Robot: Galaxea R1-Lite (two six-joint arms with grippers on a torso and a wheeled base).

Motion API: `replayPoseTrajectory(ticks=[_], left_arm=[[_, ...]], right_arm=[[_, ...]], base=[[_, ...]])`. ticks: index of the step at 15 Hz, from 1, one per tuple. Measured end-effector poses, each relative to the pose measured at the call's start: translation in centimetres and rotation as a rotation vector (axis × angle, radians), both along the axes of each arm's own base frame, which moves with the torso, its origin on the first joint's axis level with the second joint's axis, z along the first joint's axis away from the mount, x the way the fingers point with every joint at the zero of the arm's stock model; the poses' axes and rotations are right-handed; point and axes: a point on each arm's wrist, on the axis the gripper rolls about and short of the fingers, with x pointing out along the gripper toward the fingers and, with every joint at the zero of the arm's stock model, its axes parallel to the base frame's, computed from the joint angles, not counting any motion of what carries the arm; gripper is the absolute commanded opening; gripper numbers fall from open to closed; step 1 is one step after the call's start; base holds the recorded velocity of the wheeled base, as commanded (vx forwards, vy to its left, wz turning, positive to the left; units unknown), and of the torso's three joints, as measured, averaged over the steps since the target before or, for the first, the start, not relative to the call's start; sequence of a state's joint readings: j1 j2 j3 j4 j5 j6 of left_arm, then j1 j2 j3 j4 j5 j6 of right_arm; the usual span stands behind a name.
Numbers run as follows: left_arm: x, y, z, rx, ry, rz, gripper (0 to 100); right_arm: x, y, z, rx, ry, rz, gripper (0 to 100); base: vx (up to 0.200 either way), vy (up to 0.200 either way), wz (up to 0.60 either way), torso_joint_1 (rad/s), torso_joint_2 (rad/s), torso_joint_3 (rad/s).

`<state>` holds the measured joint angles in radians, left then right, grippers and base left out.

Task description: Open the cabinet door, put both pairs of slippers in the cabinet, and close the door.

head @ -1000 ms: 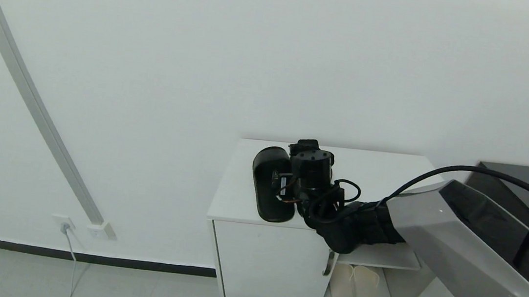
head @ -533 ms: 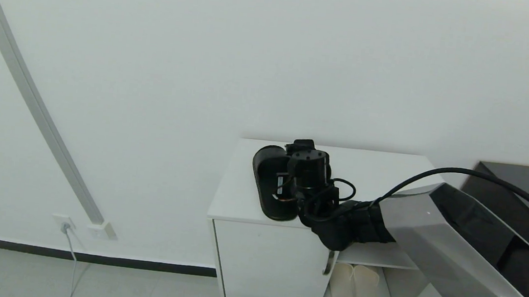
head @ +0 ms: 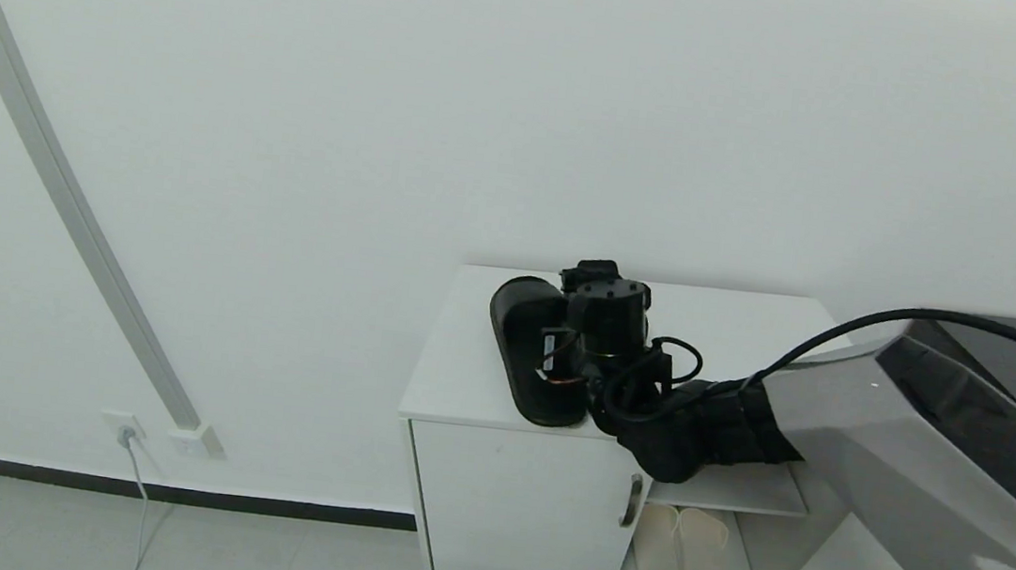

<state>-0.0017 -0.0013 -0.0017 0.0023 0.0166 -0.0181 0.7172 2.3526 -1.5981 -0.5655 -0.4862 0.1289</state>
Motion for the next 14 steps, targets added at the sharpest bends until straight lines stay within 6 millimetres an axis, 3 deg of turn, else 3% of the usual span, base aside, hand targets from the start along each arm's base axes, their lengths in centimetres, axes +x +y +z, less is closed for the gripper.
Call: replayPoseTrajectory(ticks=[4, 11, 14], left_arm=[[0.0, 0.0, 0.0, 0.001, 0.0, 0.0, 0], [0.0, 0.0, 0.0, 0.003, 0.0, 0.0, 0], [0.0, 0.0, 0.0, 0.003, 0.0, 0.0, 0]], right_arm=[[-3.9, -2.6, 1.2, -0.006, 0.02, 0.053, 0], [-12.4, -9.3, 1.6, 0.004, 0.049, 0.218, 0], [-15.2, -11.0, 1.8, 0.006, 0.059, 0.271, 0]], base=[[0.0, 0.0, 0.0, 0.0, 0.0, 0.0], [0.0, 0.0, 0.0, 0.0, 0.0, 0.0], [0.0, 0.0, 0.0, 0.0, 0.0, 0.0]])
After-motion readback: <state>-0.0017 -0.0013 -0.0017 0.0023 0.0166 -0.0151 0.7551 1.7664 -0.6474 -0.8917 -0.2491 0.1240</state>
